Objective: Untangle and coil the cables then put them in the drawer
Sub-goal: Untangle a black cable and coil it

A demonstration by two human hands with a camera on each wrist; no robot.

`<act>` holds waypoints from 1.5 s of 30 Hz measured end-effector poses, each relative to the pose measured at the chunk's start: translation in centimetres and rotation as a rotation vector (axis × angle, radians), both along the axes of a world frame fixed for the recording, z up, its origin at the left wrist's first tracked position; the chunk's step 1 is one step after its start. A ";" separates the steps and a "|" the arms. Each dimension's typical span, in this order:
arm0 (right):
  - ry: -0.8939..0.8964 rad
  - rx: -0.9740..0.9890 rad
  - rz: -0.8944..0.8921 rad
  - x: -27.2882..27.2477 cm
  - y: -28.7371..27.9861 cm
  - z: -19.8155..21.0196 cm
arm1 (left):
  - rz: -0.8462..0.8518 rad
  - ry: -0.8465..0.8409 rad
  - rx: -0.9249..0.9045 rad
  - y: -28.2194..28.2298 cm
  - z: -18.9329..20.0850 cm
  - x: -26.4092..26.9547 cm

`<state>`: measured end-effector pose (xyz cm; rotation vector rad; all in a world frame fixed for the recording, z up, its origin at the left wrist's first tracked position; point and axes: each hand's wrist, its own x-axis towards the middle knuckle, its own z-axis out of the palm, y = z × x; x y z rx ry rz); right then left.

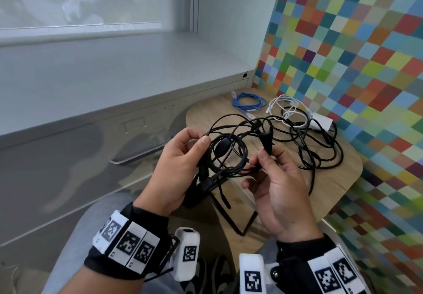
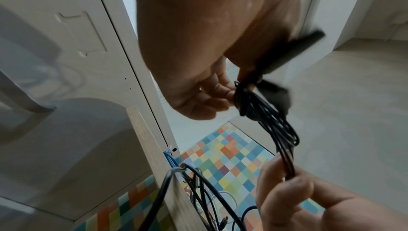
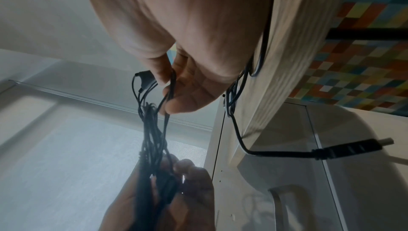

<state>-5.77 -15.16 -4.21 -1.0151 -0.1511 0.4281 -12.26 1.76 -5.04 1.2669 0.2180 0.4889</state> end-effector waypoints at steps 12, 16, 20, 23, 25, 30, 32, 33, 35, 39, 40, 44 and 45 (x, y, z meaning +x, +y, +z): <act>-0.018 -0.201 0.035 -0.2 -0.5 -0.4 | -0.134 0.052 0.141 -0.6 -0.3 0.2; -0.044 -0.151 0.163 -0.2 -0.9 -0.4 | -0.227 0.007 -0.026 -1.1 -0.3 0.4; -0.084 -0.106 0.204 0.3 -1.5 -0.5 | -0.251 0.004 -0.098 -0.8 -0.8 0.8; -0.050 -0.056 0.162 0.6 -1.6 -0.7 | -0.276 -0.002 -0.127 -0.9 -0.7 0.7; -0.054 -0.037 0.129 0.6 -1.6 -0.6 | -0.314 -0.004 -0.178 -0.9 -0.5 0.7; -0.078 -0.062 0.034 1.1 -1.9 -0.8 | -0.291 0.008 -0.204 -0.5 -0.8 0.9; -0.047 -0.060 -0.033 1.4 -2.1 -0.9 | -0.238 0.014 -0.211 -0.4 -1.0 1.2; -0.038 -0.070 -0.062 1.5 -2.2 -1.0 | -0.201 0.021 -0.198 -0.3 -1.2 1.3; -0.035 -0.090 -0.104 1.7 -2.5 -0.8 | -0.144 0.039 -0.154 -0.2 -1.2 1.4; -0.030 -0.091 -0.159 1.8 -3.3 -0.3 | -0.106 0.043 -0.138 -0.3 -0.7 1.4; -0.028 -0.082 -0.163 1.8 -3.6 -0.2 | -0.105 0.040 -0.138 -0.4 -0.5 1.4; -0.034 -0.041 -0.142 1.8 -4.4 0.1 | -0.125 0.015 -0.154 -1.2 -0.1 1.4; -0.037 -0.032 -0.131 1.8 -4.5 0.1 | -0.129 0.011 -0.162 -1.4 0.0 1.5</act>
